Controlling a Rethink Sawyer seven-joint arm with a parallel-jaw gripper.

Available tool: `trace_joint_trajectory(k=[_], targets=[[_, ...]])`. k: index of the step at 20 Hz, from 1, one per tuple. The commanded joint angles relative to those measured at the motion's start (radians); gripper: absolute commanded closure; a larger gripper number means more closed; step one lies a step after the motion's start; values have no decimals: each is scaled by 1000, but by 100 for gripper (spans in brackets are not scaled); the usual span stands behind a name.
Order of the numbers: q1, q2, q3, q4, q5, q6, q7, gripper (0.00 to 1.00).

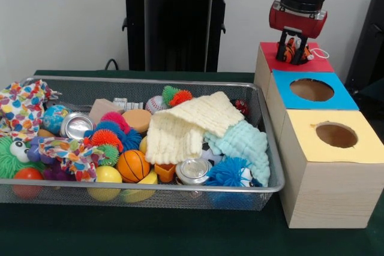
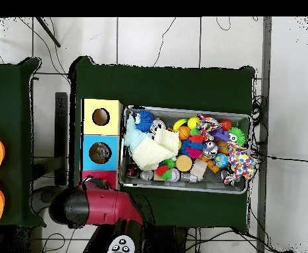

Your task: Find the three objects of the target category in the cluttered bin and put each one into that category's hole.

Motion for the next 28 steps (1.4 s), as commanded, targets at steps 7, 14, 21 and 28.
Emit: trace_joint_trajectory(k=[7, 14, 21, 28], targets=[[26, 226, 55, -89, 108, -273, 285, 0], [28, 183, 43, -75, 122, -223, 252, 0], [50, 164, 10, -97, 128, -163, 242, 0], [40, 127, -11, -106, 117, -94, 209, 0]])
